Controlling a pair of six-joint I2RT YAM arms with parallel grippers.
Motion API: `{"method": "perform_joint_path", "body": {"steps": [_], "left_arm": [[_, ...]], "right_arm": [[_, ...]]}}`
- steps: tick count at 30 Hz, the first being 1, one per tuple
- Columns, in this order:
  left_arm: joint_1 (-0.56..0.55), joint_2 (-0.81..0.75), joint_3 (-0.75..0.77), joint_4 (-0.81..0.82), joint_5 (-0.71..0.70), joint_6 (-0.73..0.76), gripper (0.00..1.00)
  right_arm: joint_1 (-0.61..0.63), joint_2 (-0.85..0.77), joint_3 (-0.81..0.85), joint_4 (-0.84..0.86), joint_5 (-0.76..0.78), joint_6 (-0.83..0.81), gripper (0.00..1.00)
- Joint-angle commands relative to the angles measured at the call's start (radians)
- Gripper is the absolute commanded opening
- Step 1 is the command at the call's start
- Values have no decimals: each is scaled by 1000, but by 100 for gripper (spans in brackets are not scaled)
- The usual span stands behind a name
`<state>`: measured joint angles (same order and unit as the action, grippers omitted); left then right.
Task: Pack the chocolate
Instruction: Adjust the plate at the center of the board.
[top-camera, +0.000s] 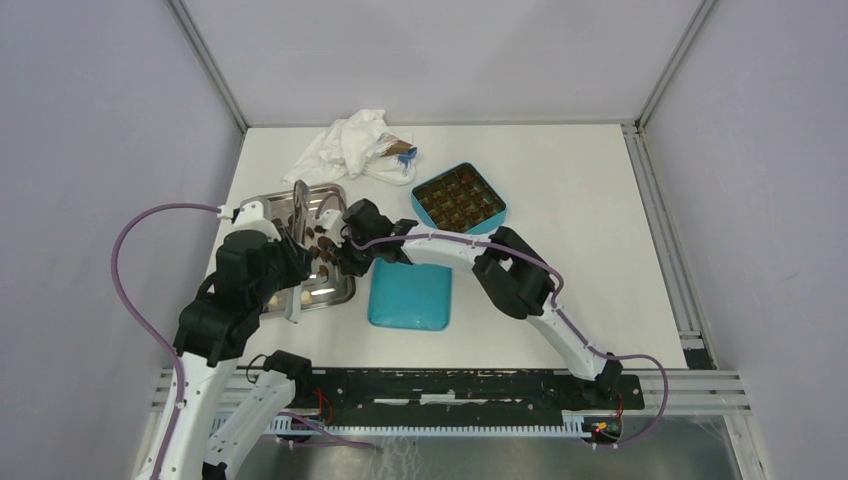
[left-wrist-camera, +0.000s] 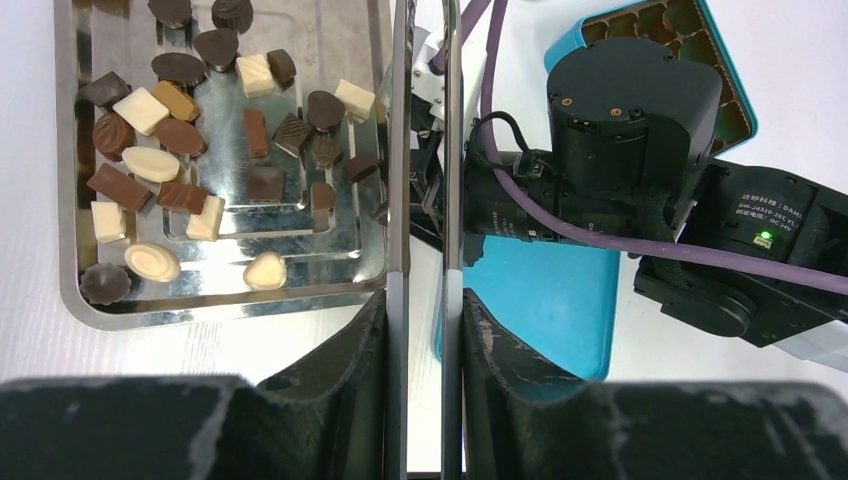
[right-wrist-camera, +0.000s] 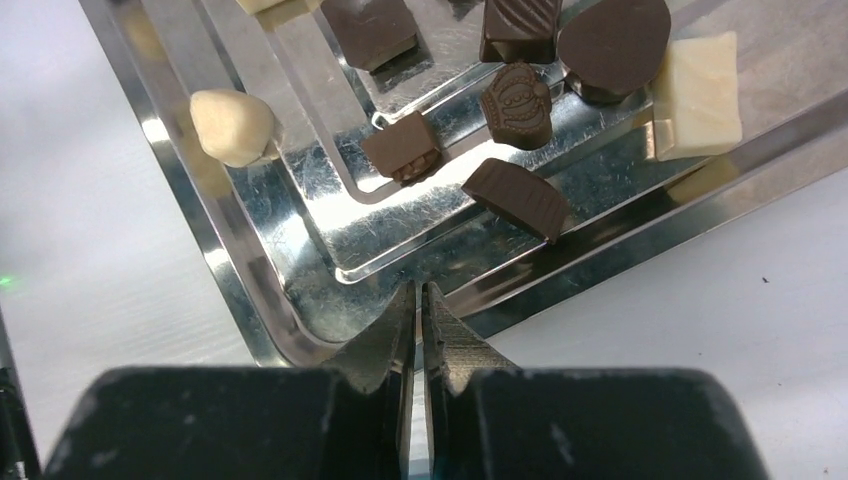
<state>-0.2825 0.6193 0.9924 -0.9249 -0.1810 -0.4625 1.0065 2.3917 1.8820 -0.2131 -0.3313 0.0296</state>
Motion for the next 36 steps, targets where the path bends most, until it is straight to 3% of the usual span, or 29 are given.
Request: {"method": "perform_joint_path", "body": {"steps": [1, 13, 26, 31, 36], "left_arm": [[3, -16, 43, 22, -11, -16, 34], [3, -32, 33, 17, 7, -22, 34], [4, -30, -11, 49, 66, -36, 34], [4, -13, -49, 82, 119, -36, 34], [3, 14, -91, 130, 163, -32, 34]], "right_arm": [[14, 2, 26, -22, 60, -47, 10], [-15, -48, -27, -92, 192, -97, 9], [-131, -99, -70, -111, 203, -146, 10], [-180, -197, -136, -60, -35, -195, 16], [-245, -416, -303, 7, -252, -237, 31]]}}
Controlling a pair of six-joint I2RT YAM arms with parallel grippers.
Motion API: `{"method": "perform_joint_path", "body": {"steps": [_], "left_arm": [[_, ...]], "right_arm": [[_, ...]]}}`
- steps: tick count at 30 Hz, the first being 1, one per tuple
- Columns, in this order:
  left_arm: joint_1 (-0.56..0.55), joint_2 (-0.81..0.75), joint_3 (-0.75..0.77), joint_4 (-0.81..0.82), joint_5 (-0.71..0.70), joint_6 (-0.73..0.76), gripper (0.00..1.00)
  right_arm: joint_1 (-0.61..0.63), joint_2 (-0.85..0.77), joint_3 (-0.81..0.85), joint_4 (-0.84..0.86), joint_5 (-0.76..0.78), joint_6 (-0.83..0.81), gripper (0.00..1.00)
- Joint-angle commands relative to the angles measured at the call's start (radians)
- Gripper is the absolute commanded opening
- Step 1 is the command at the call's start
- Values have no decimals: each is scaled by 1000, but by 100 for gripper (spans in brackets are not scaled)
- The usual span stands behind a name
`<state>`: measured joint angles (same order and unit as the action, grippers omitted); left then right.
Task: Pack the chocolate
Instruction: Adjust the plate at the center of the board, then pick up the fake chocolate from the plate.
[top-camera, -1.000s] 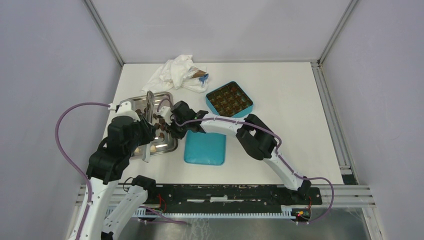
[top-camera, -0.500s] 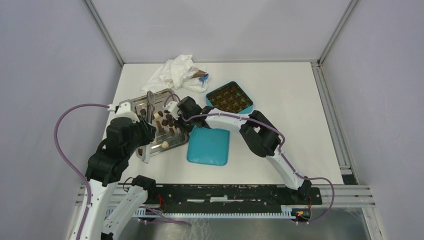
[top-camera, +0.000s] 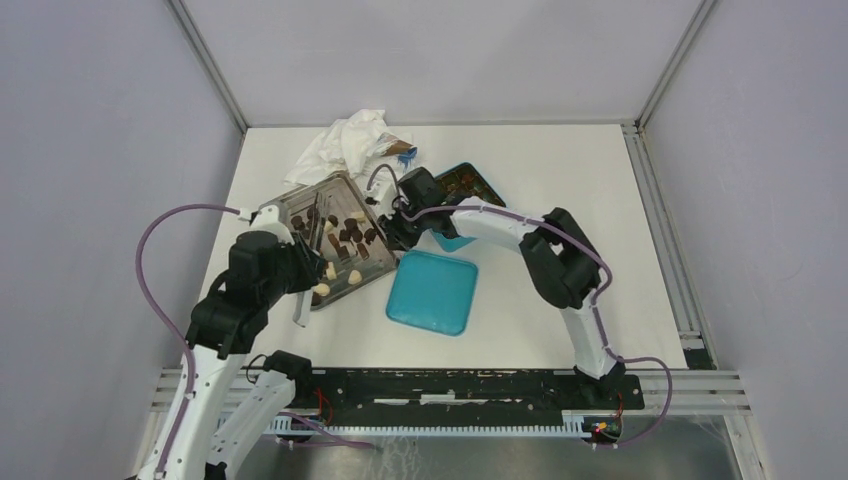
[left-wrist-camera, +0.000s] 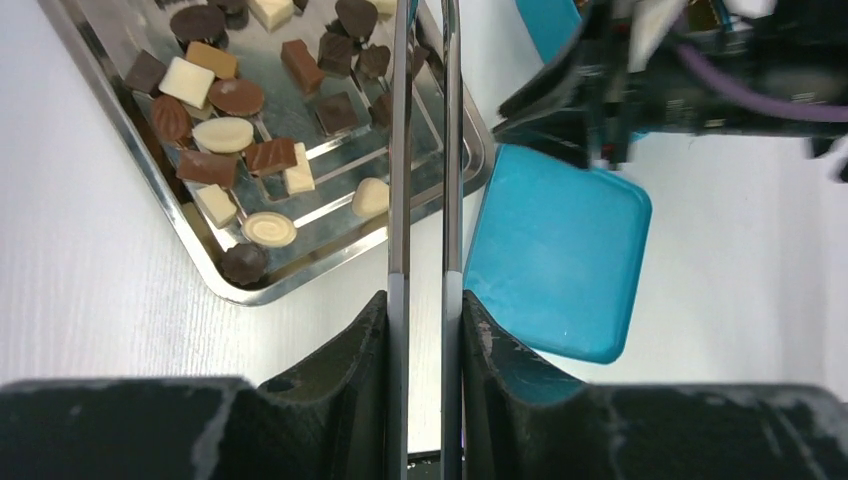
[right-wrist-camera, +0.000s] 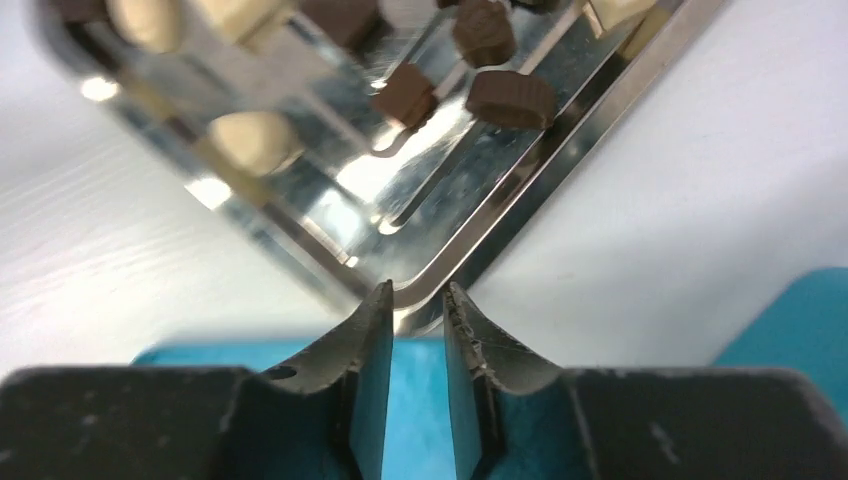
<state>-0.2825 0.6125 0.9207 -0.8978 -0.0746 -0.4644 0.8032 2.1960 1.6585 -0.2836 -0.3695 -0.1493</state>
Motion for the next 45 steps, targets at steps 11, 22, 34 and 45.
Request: {"method": "perform_joint_path", "body": {"steps": [11, 22, 34, 45], "left_arm": [[3, 260, -49, 185, 169, 25, 34], [2, 598, 99, 149, 137, 156, 35], [-19, 754, 239, 76, 78, 215, 39], [-46, 769, 225, 54, 60, 234, 40]], "right_arm": [[-243, -782, -523, -98, -415, -318, 53], [-690, -1196, -935, 164, -641, -184, 70], [-723, -1084, -904, 50, -640, -216, 70], [-728, -1078, -914, 59, -628, -220, 70]]}}
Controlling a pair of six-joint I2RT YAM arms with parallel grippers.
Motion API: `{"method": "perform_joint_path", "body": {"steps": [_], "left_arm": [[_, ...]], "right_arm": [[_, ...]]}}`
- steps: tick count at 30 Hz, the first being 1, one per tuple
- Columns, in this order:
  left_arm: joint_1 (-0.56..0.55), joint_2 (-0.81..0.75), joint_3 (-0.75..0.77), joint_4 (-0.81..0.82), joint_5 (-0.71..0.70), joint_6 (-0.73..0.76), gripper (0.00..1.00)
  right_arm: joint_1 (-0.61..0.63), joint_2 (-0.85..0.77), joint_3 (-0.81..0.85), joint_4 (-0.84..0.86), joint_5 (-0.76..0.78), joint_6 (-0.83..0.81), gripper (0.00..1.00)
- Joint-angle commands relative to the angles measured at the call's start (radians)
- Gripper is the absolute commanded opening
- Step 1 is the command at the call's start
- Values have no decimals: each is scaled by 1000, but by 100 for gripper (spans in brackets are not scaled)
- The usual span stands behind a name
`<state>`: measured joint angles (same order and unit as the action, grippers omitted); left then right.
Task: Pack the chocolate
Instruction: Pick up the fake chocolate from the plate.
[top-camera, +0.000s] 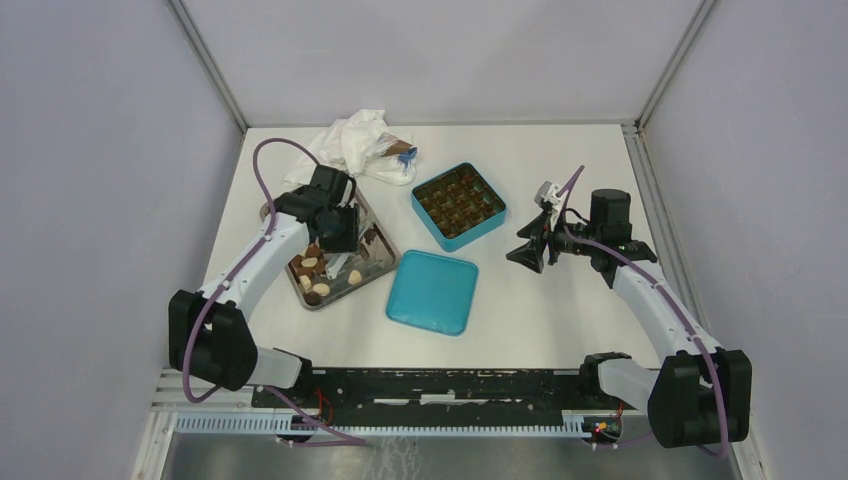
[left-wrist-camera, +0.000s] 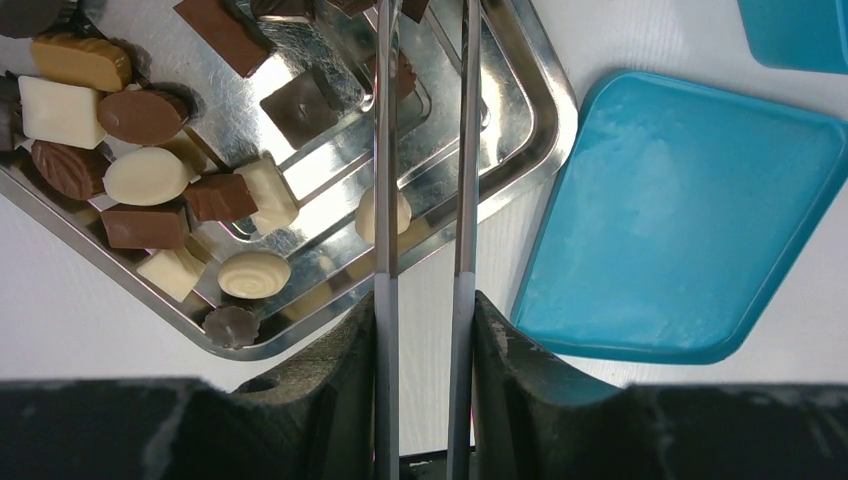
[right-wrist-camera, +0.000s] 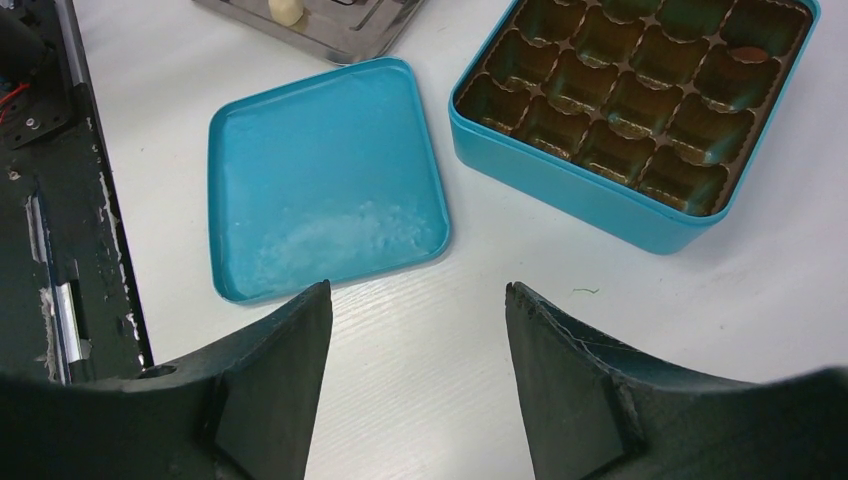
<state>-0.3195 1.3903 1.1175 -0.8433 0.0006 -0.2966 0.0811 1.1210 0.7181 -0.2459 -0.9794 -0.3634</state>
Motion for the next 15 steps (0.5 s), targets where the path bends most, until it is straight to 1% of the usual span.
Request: {"method": "perform_joint_path", "body": {"steps": [1, 15], "left_arm": [[-9, -9, 27, 0, -16, 67, 41], [-18, 10, 26, -26, -25, 82, 42]], "right_arm": [[-6, -3, 26, 22, -18, -6, 70], [-6, 15, 23, 18, -19, -11, 70]]}}
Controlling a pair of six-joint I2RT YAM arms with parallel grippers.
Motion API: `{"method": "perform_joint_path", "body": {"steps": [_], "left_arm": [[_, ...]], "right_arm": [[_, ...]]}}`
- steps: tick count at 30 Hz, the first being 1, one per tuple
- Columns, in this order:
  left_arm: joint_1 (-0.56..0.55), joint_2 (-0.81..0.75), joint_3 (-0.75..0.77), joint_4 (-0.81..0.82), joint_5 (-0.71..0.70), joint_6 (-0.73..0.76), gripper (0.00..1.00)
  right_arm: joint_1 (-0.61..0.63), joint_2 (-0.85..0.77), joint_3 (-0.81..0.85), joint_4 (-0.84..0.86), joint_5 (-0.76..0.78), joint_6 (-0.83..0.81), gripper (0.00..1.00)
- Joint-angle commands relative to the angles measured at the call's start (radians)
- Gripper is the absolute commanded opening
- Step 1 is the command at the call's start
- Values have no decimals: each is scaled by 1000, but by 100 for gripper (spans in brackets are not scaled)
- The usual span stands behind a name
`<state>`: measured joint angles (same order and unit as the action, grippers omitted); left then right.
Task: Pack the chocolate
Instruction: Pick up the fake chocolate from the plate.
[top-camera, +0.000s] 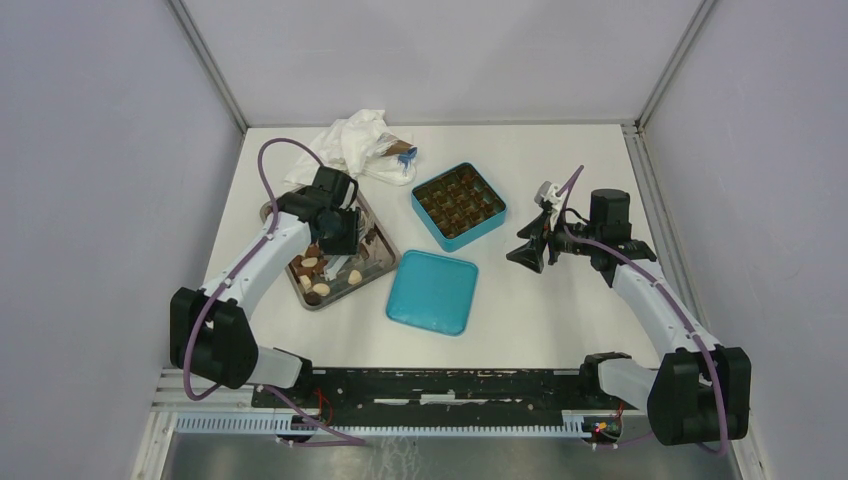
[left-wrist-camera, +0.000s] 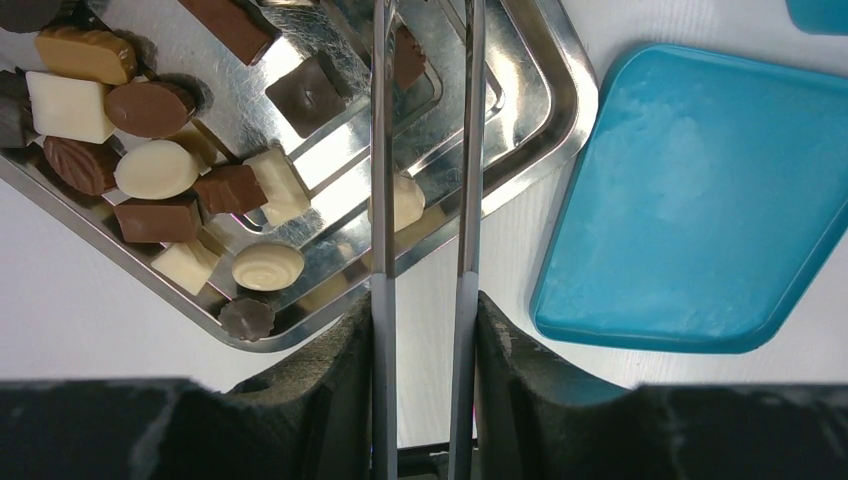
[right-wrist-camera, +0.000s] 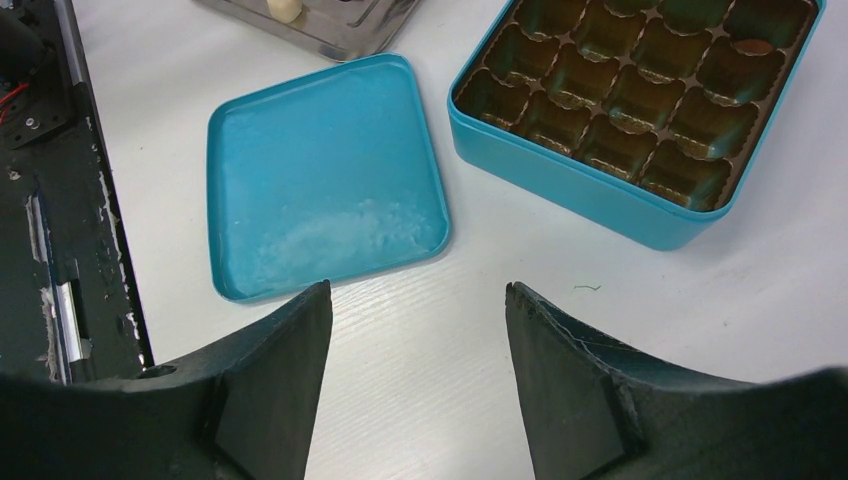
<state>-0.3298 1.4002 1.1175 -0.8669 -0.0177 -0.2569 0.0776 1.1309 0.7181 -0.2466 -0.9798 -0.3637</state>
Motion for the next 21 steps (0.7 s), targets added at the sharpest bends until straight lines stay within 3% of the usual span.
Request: {"method": "perform_joint_path", "body": {"steps": [1, 21], "left_arm": [[-8, 0, 25, -4, -5, 43, 42], [-24, 40, 21, -7, 1, 44, 40]], "right_arm": [[-3, 6, 23, 19, -19, -11, 70], [-3, 13, 24, 14, -30, -13, 70]]}}
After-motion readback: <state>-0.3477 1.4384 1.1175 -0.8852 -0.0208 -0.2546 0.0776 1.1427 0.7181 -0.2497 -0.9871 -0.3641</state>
